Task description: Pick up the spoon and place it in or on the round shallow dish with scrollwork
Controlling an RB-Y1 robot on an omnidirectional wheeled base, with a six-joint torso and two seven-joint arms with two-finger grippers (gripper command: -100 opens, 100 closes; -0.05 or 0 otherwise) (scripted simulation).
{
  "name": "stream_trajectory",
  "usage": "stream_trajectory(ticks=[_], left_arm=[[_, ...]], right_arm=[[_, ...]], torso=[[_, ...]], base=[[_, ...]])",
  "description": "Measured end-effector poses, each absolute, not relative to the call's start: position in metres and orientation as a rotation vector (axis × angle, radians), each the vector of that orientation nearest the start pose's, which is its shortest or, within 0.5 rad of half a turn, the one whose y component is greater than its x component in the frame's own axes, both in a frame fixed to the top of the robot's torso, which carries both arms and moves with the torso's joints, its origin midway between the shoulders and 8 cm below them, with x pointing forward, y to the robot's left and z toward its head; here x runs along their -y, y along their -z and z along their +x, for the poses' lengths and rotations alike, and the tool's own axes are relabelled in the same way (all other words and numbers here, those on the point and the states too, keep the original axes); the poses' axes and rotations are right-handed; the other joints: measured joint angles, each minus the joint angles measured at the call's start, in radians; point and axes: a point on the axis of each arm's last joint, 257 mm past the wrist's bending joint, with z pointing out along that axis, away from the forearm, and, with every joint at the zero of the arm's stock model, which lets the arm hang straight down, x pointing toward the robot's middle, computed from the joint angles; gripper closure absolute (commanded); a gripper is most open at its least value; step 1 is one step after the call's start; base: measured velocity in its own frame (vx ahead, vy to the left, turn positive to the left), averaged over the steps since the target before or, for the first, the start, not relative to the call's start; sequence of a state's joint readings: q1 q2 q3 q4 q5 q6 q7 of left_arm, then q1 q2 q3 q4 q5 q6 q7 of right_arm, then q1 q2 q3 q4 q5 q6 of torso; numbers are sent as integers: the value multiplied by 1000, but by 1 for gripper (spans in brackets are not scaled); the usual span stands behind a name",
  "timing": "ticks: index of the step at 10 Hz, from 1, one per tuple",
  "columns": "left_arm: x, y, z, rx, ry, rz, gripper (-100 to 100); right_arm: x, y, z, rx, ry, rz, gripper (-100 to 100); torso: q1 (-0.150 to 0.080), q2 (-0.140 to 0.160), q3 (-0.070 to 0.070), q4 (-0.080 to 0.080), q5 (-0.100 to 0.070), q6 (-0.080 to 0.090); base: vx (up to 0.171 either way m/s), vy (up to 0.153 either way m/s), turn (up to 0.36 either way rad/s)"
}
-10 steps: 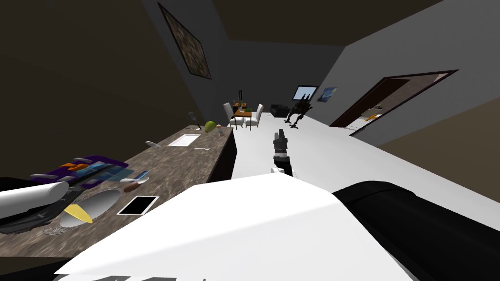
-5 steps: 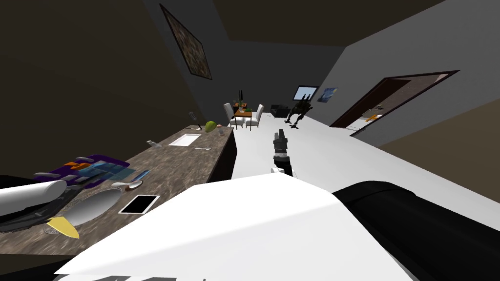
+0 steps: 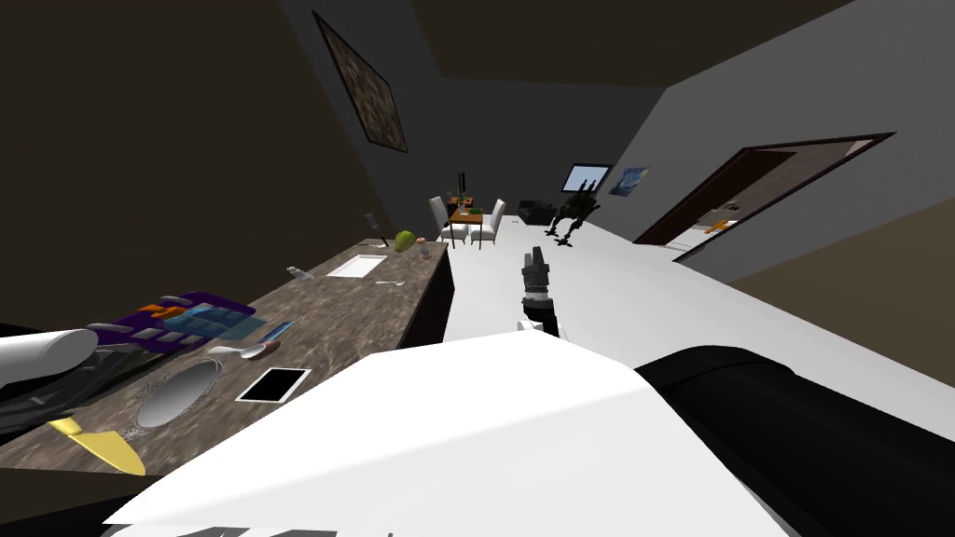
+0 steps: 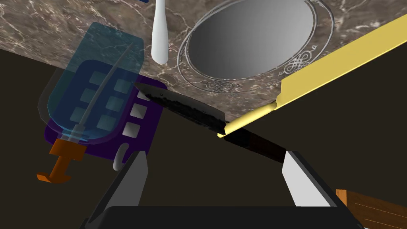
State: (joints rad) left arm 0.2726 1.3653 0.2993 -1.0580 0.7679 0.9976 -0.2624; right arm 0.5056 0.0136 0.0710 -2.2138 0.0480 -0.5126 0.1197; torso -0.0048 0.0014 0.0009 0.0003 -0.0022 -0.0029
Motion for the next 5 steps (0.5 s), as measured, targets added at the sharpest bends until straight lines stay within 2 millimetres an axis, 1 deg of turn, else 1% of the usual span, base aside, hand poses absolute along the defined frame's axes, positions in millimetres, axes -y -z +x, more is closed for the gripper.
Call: stream_trajectory(ticks=[5], left_arm=[[-851, 174, 201, -1549, -518, -1872, 0]], right_arm=[[253, 5, 358, -704, -1220, 642, 0]], torso=[[0, 0, 0, 0, 0, 0]], base=[[0, 0, 0]])
